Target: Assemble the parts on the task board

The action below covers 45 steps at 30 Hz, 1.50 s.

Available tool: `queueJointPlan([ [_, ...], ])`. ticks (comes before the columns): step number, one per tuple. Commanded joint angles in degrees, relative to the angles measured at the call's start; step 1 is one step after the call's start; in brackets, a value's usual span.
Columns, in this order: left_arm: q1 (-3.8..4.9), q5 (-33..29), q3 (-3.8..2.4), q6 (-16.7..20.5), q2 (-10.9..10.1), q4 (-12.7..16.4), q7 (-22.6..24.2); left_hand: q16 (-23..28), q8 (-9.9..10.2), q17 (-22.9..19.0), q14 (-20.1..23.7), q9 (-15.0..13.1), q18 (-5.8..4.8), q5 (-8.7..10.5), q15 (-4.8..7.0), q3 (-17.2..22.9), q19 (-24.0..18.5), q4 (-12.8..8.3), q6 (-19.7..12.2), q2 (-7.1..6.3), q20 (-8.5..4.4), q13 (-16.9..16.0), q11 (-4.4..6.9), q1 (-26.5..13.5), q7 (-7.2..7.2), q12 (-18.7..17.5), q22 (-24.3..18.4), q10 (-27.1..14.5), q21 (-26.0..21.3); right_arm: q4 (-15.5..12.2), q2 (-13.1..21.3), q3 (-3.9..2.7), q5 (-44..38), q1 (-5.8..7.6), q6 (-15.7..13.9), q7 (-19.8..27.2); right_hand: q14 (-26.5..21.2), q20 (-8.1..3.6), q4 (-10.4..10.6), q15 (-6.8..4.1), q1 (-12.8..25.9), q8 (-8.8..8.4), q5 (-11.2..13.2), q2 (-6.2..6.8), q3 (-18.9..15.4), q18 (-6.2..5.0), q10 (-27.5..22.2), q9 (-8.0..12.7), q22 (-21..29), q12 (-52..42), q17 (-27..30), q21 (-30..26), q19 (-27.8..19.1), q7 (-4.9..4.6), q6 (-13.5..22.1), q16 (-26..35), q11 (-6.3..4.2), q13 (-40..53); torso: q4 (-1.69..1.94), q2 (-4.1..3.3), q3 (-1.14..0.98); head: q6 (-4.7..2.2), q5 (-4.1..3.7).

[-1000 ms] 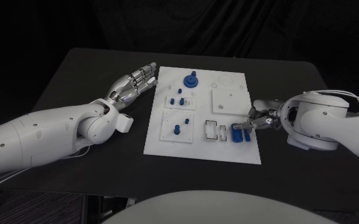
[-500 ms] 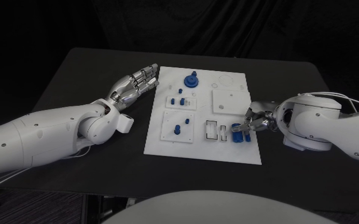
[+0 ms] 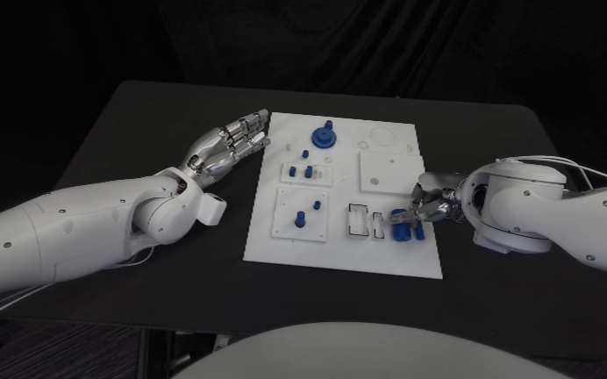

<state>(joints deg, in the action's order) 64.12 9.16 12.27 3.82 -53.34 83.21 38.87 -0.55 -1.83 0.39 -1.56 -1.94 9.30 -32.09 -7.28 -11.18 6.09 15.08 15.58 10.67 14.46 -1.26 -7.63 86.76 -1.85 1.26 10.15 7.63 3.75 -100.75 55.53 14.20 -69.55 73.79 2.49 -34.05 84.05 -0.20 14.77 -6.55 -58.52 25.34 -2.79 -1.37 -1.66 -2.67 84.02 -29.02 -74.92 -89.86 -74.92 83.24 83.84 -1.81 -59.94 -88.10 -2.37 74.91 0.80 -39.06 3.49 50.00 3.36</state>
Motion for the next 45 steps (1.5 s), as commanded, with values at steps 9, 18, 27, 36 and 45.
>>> queueJointPlan([
  [9, -0.13, 0.0, -0.04, -1.8, 0.1, 0.1, 4.1, 0.0, -0.3, 0.1, 0.0, -0.1, 1.10, -0.39, -0.70, 0.0, 0.4, -0.4, 0.2, 0.18, 0.35, -0.1, -0.29, 0.5, -0.83, 0.1, 0.2, 0.5, 0.5, 1.6, -1.5, -0.02, -0.3, -1.09, 2.6, 0.0, 5.0, 0.20, -1.7, 0.24, -2.5, -1.96, 0.0, -0.15, -0.2, 0.98, 6.0, 0.3, -12.8, -0.1, -10.0, -0.3, 3.1, -0.27, 0.9, 0.6, 0.64, 15.1, -0.03, 0.05, 0.01, 0.00, 0.15],
  [18, -0.15, 0.0, -0.04, -2.1, 0.1, 0.0, 3.8, -0.1, -0.3, 0.1, -0.1, -0.1, 1.09, -0.47, -0.94, 0.1, 0.5, -0.5, 0.3, 0.25, 0.49, -0.2, -0.68, 0.5, -1.14, 0.2, 0.2, 0.9, 0.6, 2.2, -1.9, -0.02, -0.3, -1.22, 2.2, 1.2, 4.9, 0.44, -6.0, 0.43, -7.2, -3.76, 0.0, -1.21, 0.9, 0.88, 6.0, 0.4, -12.7, -0.1, -9.6, -0.6, 2.9, -0.51, 0.7, 0.8, 0.84, 15.1, 0.04, 0.06, -0.03, 0.00, 0.17],
  [27, -0.19, 0.0, -0.04, -2.3, 0.1, -0.1, 3.5, -0.1, -0.3, 0.1, -0.1, -0.1, 1.09, -0.54, -1.00, 0.1, 0.5, -0.5, 0.3, 0.31, 0.53, -0.2, -0.79, 0.5, -1.21, 0.2, 0.2, 1.0, 0.6, 2.0, -1.5, -0.03, 4.1, -1.23, -1.6, 4.1, 5.0, 0.30, -9.7, 0.14, -10.5, -3.99, 0.0, -2.46, 2.1, 1.00, 6.0, -0.2, -12.9, -0.1, -9.8, 0.0, 3.1, 0.12, -0.7, 0.7, 0.33, 15.1, 0.02, 0.03, -0.02, 0.00, 0.26],
  [36, -0.23, 0.0, -0.04, -2.4, 0.0, -0.1, 3.4, -0.1, -0.3, 0.1, -0.1, -0.1, 1.08, -0.60, -1.06, 0.2, 0.5, -0.6, 0.3, 0.36, 0.57, -0.2, -0.90, 0.5, -1.28, 0.2, 0.2, 1.1, 0.6, -0.5, 0.5, -0.04, 8.1, -0.60, -6.8, 7.0, 5.1, 0.06, -11.4, -0.14, -11.5, -3.81, 0.0, -3.21, 2.5, 1.17, 6.0, -0.9, -13.1, -0.1, -10.3, 0.8, 3.4, 0.57, -1.7, 0.4, -0.05, 15.1, -0.16, 0.12, -0.04, 0.00, 0.53],
  [45, -0.24, 0.0, -0.04, -2.4, 0.1, -0.2, 3.4, -0.1, -0.3, 0.1, -0.1, -0.1, 1.07, -0.66, -1.10, 0.2, 0.5, -0.6, 0.2, 0.40, 0.61, -0.2, -0.99, 0.5, -1.31, 0.2, 0.2, 1.1, 0.6, -2.2, 1.8, -0.05, 13.1, 1.04, -9.0, 7.7, 5.1, 0.03, -11.6, -0.18, -11.5, -3.82, 0.0, -3.30, 2.6, 1.21, 6.0, -0.9, -13.2, -0.1, -10.5, 1.0, 3.5, 0.62, -1.8, 0.3, -0.10, 15.1, -0.03, 0.11, 0.02, 0.00, 0.32],
])
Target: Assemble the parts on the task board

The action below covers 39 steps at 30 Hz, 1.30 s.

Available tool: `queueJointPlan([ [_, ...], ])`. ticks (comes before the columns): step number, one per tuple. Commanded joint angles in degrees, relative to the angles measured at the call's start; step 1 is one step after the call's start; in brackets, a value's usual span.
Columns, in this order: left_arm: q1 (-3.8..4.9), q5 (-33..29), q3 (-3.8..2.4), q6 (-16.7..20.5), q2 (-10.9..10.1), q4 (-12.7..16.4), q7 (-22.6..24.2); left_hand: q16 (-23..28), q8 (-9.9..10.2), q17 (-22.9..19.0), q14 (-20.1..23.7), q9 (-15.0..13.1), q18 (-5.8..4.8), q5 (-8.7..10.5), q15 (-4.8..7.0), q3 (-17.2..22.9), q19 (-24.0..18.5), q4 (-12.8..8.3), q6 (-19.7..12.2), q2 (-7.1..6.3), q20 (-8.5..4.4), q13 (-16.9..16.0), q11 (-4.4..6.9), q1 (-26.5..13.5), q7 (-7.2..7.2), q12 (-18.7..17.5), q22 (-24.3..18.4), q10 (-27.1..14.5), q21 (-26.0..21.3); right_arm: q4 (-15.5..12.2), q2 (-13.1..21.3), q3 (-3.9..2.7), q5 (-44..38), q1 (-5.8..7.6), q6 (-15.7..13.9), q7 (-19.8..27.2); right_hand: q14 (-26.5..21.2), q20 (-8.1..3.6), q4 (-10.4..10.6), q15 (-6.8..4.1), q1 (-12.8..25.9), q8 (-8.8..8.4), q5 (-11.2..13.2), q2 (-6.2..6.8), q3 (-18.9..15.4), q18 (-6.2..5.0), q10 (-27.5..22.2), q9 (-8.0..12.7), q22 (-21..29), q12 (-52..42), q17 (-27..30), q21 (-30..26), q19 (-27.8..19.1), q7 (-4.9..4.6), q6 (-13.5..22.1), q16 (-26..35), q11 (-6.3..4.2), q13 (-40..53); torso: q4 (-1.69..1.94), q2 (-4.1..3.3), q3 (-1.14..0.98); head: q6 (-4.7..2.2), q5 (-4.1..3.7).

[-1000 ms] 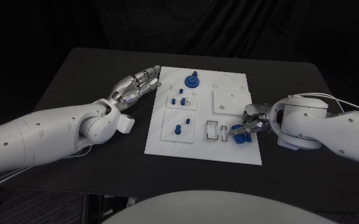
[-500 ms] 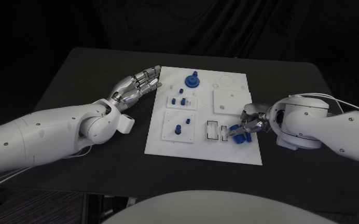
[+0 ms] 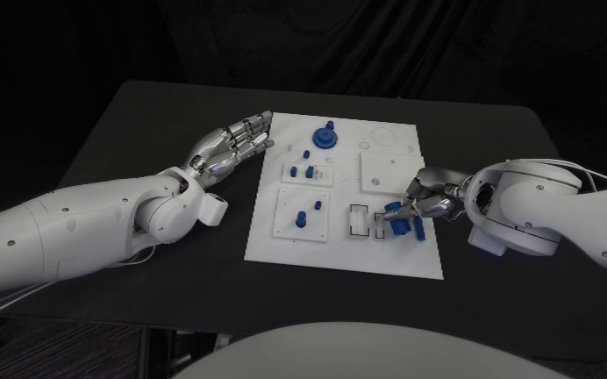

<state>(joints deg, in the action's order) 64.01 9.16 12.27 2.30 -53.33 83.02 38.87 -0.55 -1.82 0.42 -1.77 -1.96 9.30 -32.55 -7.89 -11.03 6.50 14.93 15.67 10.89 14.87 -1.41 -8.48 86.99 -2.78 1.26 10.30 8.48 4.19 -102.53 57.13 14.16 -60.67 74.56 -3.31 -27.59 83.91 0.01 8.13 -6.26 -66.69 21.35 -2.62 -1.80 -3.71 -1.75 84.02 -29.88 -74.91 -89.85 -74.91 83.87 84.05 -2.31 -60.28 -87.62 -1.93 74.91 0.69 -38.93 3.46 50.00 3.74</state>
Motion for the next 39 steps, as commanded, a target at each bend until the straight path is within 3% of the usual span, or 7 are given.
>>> queueJointPlan([
  [1, -0.13, 0.0, -0.04, -0.9, 0.1, 0.0, 3.4, -0.1, -0.3, 0.1, 0.1, 0.0, 1.07, -0.20, -0.50, 0.1, 0.1, -0.4, 0.1, 0.18, 0.19, -0.1, -0.14, 0.3, -0.38, 0.2, 0.0, 0.3, 0.2, -0.4, 0.3, -0.01, 4.8, 0.35, -3.3, 1.3, 5.3, -0.19, -4.9, -0.48, -3.3, 0.16, -0.2, -2.91, 4.6, 0.30, 6.0, -0.1, -13.2, -0.1, -10.5, 0.4, 3.3, 1.13, -1.4, -0.2, -0.56, 15.1, 0.10, -0.02, 0.06, 0.00, -0.04],
  [12, -0.13, 0.0, -0.04, -1.0, 0.2, 0.0, 3.2, -0.1, -0.3, 0.1, 0.1, 0.0, 1.06, -0.22, -0.54, 0.1, 0.2, -0.4, 0.1, 0.19, 0.22, -0.1, -0.19, 0.3, -0.40, 0.2, 0.1, 0.3, 0.2, 0.4, -1.3, -0.01, 9.6, 0.68, -2.2, 0.9, 5.2, -0.27, -5.0, -0.54, -3.0, -0.07, -0.2, -3.27, 4.6, 0.27, 6.0, -0.2, -13.2, -0.1, -10.3, 0.3, 3.2, 1.09, -1.4, -0.1, -0.58, 15.1, 0.06, -0.03, 0.15, 0.00, 0.08],
  [20, -0.13, 0.0, -0.04, -1.0, 0.4, -0.1, 3.2, -0.1, -0.3, 0.1, 0.1, 0.0, 1.06, -0.22, -0.54, 0.1, 0.2, -0.4, 0.1, 0.19, 0.22, -0.1, -0.19, 0.3, -0.40, 0.2, 0.1, 0.3, 0.2, 2.1, -3.8, 0.00, 10.0, 0.52, -0.9, -2.2, 5.1, -0.27, -4.8, -0.43, -1.5, -0.92, -0.2, -3.61, 4.0, 0.19, 6.0, -0.1, -13.0, -0.1, -9.8, 0.0, 3.1, 0.78, -1.0, 0.1, -0.34, 15.1, 0.17, -0.14, 0.01, 0.00, -0.19],
  [26, -0.14, 0.0, -0.04, -1.1, 0.5, -0.2, 3.2, -0.1, -0.3, 0.1, 0.0, 0.0, 1.06, -0.24, -0.58, 0.1, 0.2, -0.5, 0.1, 0.19, 0.26, -0.1, -0.23, 0.3, -0.42, 0.2, 0.0, 0.3, 0.2, 2.9, -5.1, 0.00, 10.1, 0.36, -0.8, -3.5, 5.1, -0.23, -4.7, -0.36, -1.0, -1.22, -0.2, -3.82, 3.7, 0.16, 6.0, -0.1, -13.0, -0.1, -9.6, -0.2, 3.0, 0.66, -0.8, 0.2, -0.25, 15.1, 0.24, -0.17, 0.03, 0.00, -0.47],
  [36, -0.15, 0.0, -0.04, -1.3, 0.7, -0.3, 3.1, -0.1, -0.3, 0.1, 0.1, 0.0, 1.05, -0.29, -0.62, 0.1, 0.2, -0.5, 0.1, 0.21, 0.30, -0.1, -0.26, 0.3, -0.45, 0.2, 0.0, 0.3, 0.2, 3.6, -6.5, 0.00, 10.1, 0.17, 0.5, -4.2, 5.0, -0.05, -4.2, -0.12, 0.7, -2.08, -0.1, -4.20, 2.9, -0.03, 6.0, -0.1, -12.7, -0.1, -9.2, -0.9, 2.6, 0.32, -0.3, 0.4, 0.04, 15.1, 0.04, -0.19, 0.02, 0.00, -0.41],
  [39, -0.16, 0.0, -0.04, -1.4, 0.8, -0.3, 3.1, -0.1, -0.3, 0.1, 0.1, 0.0, 1.05, -0.34, -0.65, 0.1, 0.2, -0.5, 0.1, 0.23, 0.33, -0.1, -0.29, 0.4, -0.47, 0.2, 0.0, 0.3, 0.2, 3.7, -6.9, 0.00, 10.1, 0.05, 1.1, -4.4, 4.9, 0.27, -4.1, 0.40, 1.2, -2.68, -0.1, -4.22, 2.6, -0.31, 6.0, -0.1, -12.3, -0.1, -8.7, -2.2, 2.0, 0.16, 0.5, 0.6, 0.06, 15.1, 0.12, -0.17, 0.05, 0.00, -0.40],
])
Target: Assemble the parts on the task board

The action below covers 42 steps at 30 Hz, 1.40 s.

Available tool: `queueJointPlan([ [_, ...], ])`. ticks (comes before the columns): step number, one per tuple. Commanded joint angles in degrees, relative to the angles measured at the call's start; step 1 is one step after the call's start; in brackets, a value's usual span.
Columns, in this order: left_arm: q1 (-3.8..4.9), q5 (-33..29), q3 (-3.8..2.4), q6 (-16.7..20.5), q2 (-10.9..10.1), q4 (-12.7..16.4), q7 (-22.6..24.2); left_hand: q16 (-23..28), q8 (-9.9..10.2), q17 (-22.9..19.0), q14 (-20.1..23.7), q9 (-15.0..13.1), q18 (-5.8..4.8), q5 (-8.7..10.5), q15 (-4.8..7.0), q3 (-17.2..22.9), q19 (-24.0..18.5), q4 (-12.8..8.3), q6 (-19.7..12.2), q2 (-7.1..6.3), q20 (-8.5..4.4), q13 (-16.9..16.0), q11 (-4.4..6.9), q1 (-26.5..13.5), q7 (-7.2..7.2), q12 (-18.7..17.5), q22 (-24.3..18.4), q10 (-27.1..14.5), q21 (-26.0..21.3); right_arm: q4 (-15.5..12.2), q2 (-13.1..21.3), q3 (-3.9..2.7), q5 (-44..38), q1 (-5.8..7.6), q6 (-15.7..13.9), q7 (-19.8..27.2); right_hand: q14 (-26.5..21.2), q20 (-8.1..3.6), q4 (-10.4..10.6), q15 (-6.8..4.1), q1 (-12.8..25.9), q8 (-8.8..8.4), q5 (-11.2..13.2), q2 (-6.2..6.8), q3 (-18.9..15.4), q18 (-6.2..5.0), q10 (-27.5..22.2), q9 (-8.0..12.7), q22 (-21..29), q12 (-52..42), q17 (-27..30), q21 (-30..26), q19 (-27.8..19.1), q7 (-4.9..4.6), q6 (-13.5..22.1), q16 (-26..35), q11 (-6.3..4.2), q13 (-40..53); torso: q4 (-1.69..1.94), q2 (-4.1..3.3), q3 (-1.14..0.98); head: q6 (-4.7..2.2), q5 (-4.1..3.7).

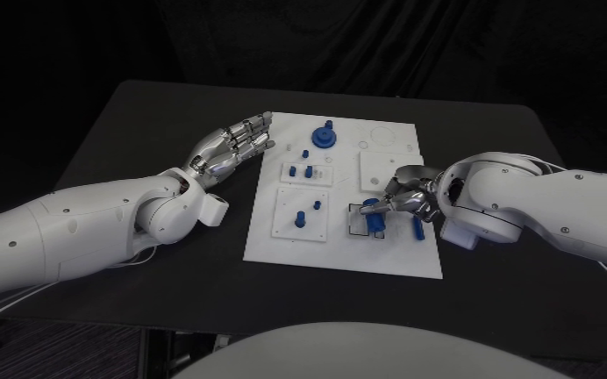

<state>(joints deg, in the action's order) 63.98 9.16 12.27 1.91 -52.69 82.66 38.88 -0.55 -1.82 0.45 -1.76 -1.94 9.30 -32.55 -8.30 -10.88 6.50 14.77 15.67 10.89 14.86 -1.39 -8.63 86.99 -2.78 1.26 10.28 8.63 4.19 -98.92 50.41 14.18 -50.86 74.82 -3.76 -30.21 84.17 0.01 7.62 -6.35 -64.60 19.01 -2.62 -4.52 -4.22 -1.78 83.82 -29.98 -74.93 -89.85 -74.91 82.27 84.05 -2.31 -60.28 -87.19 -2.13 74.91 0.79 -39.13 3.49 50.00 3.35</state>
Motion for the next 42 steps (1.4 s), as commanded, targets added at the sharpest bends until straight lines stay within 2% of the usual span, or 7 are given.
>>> queueJointPlan([
  [1, -0.13, 0.0, -0.04, -1.0, 0.2, 0.0, 3.1, -0.1, -0.3, 0.1, 0.0, -0.1, 1.05, -0.35, -0.24, 0.0, 0.2, -0.4, 0.1, 0.23, 0.33, -0.1, -0.14, 0.4, -0.47, 0.2, 0.0, 0.2, 0.2, 0.1, -0.2, -0.02, 0.3, -0.24, 1.6, -1.7, 4.6, 0.38, -3.6, 0.62, -0.7, -0.50, -0.1, -1.51, 2.9, -0.32, 6.2, 0.0, -12.2, -0.1, -8.6, -0.7, 1.9, 0.08, 0.7, 0.2, 0.30, 15.1, 0.07, 0.05, 0.02, 0.00, -0.03],
  [6, -0.15, 0.0, -0.04, -1.1, 0.2, -0.1, 3.1, -0.1, -0.3, 0.1, 0.0, -0.1, 1.04, -0.45, -0.29, 0.1, 0.2, -0.5, 0.1, 0.27, 0.41, -0.1, -0.20, 0.5, -0.50, 0.2, 0.0, 0.2, 0.2, 0.3, -0.5, -0.02, 0.3, -0.39, 1.8, -1.7, 4.6, 0.75, -3.1, 1.02, 0.4, -0.90, -0.1, -1.61, 2.3, -0.38, 6.2, 0.0, -12.1, -0.1, -8.3, -1.0, 1.7, -0.23, 1.2, 0.4, 0.57, 15.1, -0.03, 0.04, -0.05, 0.00, 0.17],
  [10, -0.19, 0.0, -0.04, -1.1, 0.3, -0.1, 3.1, -0.1, -0.3, 0.1, 0.0, -0.1, 1.04, -0.45, -0.29, 0.1, 0.2, -0.5, 0.1, 0.27, 0.41, -0.1, -0.20, 0.5, -0.50, 0.2, 0.0, 0.2, 0.2, 0.3, -0.7, -0.02, 0.3, -0.45, 1.7, -1.6, 4.5, 1.03, -2.4, 1.26, 1.6, -1.11, -0.1, -1.66, 1.6, -0.39, 6.2, -0.1, -12.1, -0.1, -8.3, -1.1, 1.7, -0.38, 1.4, 0.4, 0.71, 15.1, 0.00, 0.09, 0.03, 0.00, 0.19],
  [20, -0.32, 0.0, -0.04, -1.3, 0.4, -0.3, 3.1, -0.1, -0.3, 0.1, 0.0, -0.1, 1.03, -0.52, -0.31, 0.1, 0.2, -0.5, 0.1, 0.29, 0.44, -0.1, -0.22, 0.5, -0.53, 0.2, 0.0, 0.2, 0.2, 0.4, -1.1, -0.02, 0.3, -0.54, 1.8, -1.4, 4.5, 1.29, -0.6, 1.34, 4.0, -1.15, -0.1, -1.88, 0.2, -0.42, 6.2, -0.4, -12.1, -0.1, -8.2, -1.1, 1.7, -0.36, 1.2, 0.4, 0.74, 15.1, 0.02, 0.11, -0.01, 0.00, 0.28],
  [31, -0.48, 0.0, -0.04, -1.4, 0.4, -0.4, 3.0, -0.1, -0.3, 0.1, 0.0, -0.1, 1.03, -0.58, -0.34, 0.2, 0.2, -0.6, 0.1, 0.31, 0.48, -0.1, -0.24, 0.5, -0.58, 0.2, 0.0, 0.2, 0.3, 0.5, -1.2, -0.02, 0.3, -0.59, 1.4, -0.9, 4.5, 1.31, 1.4, 1.28, 6.3, -1.25, -0.1, -1.30, -1.6, -0.53, 6.2, -0.8, -12.0, -0.1, -8.0, -1.4, 1.5, -0.37, 1.2, 0.4, 0.77, 15.1, -0.02, 0.11, -0.02, 0.00, 0.78],
  [42, -0.60, 0.0, -0.04, -1.3, 0.4, -0.4, 3.4, -0.1, -0.3, 0.1, -0.1, -0.1, 1.05, -0.65, -0.45, 0.3, 0.3, -0.8, 0.4, 0.34, 0.54, -0.1, -0.30, 0.6, -0.82, 0.2, 0.2, 0.4, 0.4, 0.4, -1.2, -0.02, 0.3, -0.65, 1.7, -1.0, 4.5, 1.29, 2.8, 1.24, 7.7, -1.31, -0.1, -0.69, -2.8, -0.54, 6.2, -1.1, -12.0, -0.1, -7.9, -1.5, 1.5, -0.37, 1.2, 0.5, 0.79, 15.1, 0.07, 0.11, 0.00, 0.00, 0.67],
])
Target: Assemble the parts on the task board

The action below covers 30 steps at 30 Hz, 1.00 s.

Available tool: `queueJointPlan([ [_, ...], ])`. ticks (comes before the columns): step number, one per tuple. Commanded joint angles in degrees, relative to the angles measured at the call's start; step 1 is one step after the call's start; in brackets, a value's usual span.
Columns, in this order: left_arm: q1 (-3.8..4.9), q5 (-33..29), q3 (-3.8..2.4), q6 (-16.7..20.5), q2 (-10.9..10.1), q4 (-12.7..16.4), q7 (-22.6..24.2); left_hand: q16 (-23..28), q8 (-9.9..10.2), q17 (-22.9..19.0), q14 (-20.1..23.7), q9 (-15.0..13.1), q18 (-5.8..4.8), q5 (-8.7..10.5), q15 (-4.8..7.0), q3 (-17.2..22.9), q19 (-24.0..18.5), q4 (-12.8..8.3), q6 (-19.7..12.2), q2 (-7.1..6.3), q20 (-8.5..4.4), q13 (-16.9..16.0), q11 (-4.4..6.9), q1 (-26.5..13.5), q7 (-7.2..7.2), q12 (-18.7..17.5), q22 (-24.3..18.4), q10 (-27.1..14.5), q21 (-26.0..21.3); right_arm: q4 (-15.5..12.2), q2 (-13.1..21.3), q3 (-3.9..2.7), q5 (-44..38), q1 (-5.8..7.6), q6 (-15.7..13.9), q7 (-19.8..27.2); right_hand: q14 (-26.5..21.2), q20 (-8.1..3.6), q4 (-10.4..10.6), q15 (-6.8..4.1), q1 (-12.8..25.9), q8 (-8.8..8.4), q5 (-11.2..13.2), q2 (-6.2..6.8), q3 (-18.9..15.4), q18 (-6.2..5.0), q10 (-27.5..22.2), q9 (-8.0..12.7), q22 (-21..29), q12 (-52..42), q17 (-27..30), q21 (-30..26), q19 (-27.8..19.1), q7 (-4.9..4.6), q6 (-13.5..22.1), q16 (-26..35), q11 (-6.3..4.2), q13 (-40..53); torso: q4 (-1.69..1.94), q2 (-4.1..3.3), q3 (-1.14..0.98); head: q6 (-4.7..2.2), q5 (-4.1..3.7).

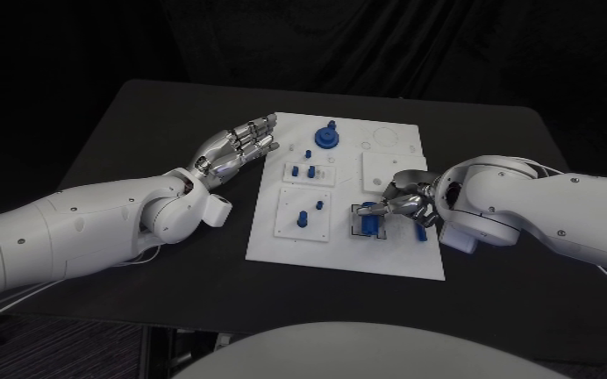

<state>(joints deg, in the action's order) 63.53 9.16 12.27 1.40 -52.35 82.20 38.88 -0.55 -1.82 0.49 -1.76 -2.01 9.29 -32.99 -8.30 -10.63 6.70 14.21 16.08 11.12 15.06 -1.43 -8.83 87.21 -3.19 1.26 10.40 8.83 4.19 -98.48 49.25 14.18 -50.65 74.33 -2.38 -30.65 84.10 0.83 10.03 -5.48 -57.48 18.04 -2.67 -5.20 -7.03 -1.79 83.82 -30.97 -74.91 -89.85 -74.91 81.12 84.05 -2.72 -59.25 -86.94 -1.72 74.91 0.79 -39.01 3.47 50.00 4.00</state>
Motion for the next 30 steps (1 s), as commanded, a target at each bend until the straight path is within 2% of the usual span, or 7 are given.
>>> queueJointPlan([
  [1, -0.15, 0.0, -0.04, -0.7, 0.1, 0.0, 3.5, -0.1, -0.4, 0.1, -0.1, -0.1, 1.07, -0.25, -0.48, 0.1, 0.2, -0.3, 0.2, 0.12, 0.37, -0.1, -0.11, 0.4, -0.54, 0.3, 0.1, 0.3, 0.4, -0.1, 0.0, -0.02, 0.1, -0.16, 0.3, -0.5, 4.5, 0.45, 0.6, 0.36, 0.8, -0.35, -0.1, 0.12, -0.2, -0.54, 6.2, -0.1, -12.0, -0.1, -7.8, -0.4, 1.5, 0.04, 0.2, 0.2, 0.37, 15.1, 0.05, -0.01, 0.01, 0.00, 0.06],
  [15, -0.31, 0.0, -0.04, -0.8, 0.1, 0.0, 3.5, -0.2, -0.4, 0.1, -0.1, -0.1, 1.07, -0.30, -0.52, 0.1, 0.2, -0.3, 0.4, 0.12, 0.39, -0.1, -0.07, 0.5, -0.65, 0.2, 0.1, 0.2, 0.4, 0.0, 0.0, -0.02, 0.1, -0.19, 0.3, -0.2, 4.6, 0.42, 1.7, 0.31, 1.7, -0.21, -0.1, 0.72, -0.9, -0.55, 6.2, -0.4, -12.0, -0.1, -7.9, -0.4, 1.5, 0.12, -0.1, 0.2, 0.33, 15.1, 0.03, 0.00, 0.01, 0.00, 0.17],
  [22, -0.36, 0.0, -0.04, -0.8, 0.0, 0.0, 3.4, -0.2, -0.5, 0.1, -0.1, -0.1, 1.08, -0.32, -0.54, 0.1, 0.2, -0.4, 0.6, 0.13, 0.40, -0.1, -0.01, 0.5, -0.81, 0.2, 0.0, 0.2, 0.4, -0.6, 1.1, -0.02, 0.1, -0.19, -1.9, 1.8, 4.6, 0.38, 2.4, 0.28, 2.1, 0.05, -0.1, 0.94, -1.2, -0.52, 6.2, -0.7, -12.0, -0.1, -8.0, -0.3, 1.5, 0.25, -0.4, 0.1, 0.21, 15.1, -0.06, -0.01, -0.01, 0.00, 0.55],
  [25, -0.39, 0.0, -0.04, -0.8, -0.1, 0.0, 3.4, -0.2, -0.5, 0.1, -0.2, -0.2, 1.08, -0.35, -0.55, 0.1, 0.2, -0.4, 0.9, 0.13, 0.40, -0.1, 0.02, 0.5, -0.95, 0.2, 0.0, 0.3, 0.4, -1.1, 1.7, -0.03, 0.1, -0.18, -3.2, 3.6, 4.6, 0.31, 2.4, 0.17, 1.6, 0.54, -0.1, 1.00, -1.1, -0.52, 6.2, -1.1, -12.0, -0.1, -8.1, -0.3, 1.6, 0.42, -0.9, 0.1, 0.08, 15.1, -0.04, 0.00, 0.00, 0.00, 0.44],
  [26, -0.40, 0.0, -0.04, -0.8, -0.1, 0.0, 3.4, -0.2, -0.5, 0.1, -0.2, -0.2, 1.08, -0.35, -0.55, 0.1, 0.2, -0.4, 0.9, 0.13, 0.40, -0.1, 0.02, 0.5, -0.95, 0.2, 0.0, 0.3, 0.4, -1.3, 1.9, -0.03, 0.1, -0.18, -3.4, 4.1, 4.7, 0.20, 1.6, -0.02, 0.0, 1.13, -0.1, 1.19, -0.7, -0.46, 6.2, -1.5, -12.1, -0.1, -8.3, 0.0, 1.7, 0.59, -1.3, 0.0, -0.04, 15.1, -0.02, -0.01, 0.00, 0.00, 0.38],
  [28, -0.42, 0.0, -0.04, -0.8, -0.1, 0.0, 3.4, -0.2, -0.5, 0.1, -0.2, -0.2, 1.08, -0.35, -0.55, 0.1, 0.2, -0.4, 0.9, 0.13, 0.40, -0.1, 0.02, 0.5, -0.95, 0.2, 0.0, 0.3, 0.4, -1.7, 2.3, -0.03, 0.1, -0.18, -4.1, 5.3, 4.7, 0.13, 1.4, -0.08, -0.4, 1.44, -0.1, 1.20, -0.6, -0.44, 6.2, -1.8, -12.1, -0.1, -8.4, 0.0, 1.7, 0.67, -1.3, -0.1, -0.12, 15.1, -0.02, -0.02, -0.01, 0.00, 0.43],
  [30, -0.44, 0.0, -0.04, -0.8, -0.1, 0.0, 3.5, -0.2, -0.5, 0.1, -0.2, -0.2, 1.08, -0.35, -0.55, 0.1, 0.2, -0.4, 0.9, 0.13, 0.40, -0.1, 0.02, 0.5, -0.95, 0.2, 0.0, 0.3, 0.4, -2.2, 2.7, -0.03, 0.0, -0.18, -4.6, 6.5, 4.7, -0.07, 0.2, -0.28, -2.7, 3.00, -0.1, 1.52, -0.2, -0.35, 6.2, -3.3, -12.3, -0.1, -8.7, 0.4, 1.9, 0.98, -1.1, -0.3, -0.38, 15.1, -0.02, -0.02, -0.02, 0.00, 0.43],
])
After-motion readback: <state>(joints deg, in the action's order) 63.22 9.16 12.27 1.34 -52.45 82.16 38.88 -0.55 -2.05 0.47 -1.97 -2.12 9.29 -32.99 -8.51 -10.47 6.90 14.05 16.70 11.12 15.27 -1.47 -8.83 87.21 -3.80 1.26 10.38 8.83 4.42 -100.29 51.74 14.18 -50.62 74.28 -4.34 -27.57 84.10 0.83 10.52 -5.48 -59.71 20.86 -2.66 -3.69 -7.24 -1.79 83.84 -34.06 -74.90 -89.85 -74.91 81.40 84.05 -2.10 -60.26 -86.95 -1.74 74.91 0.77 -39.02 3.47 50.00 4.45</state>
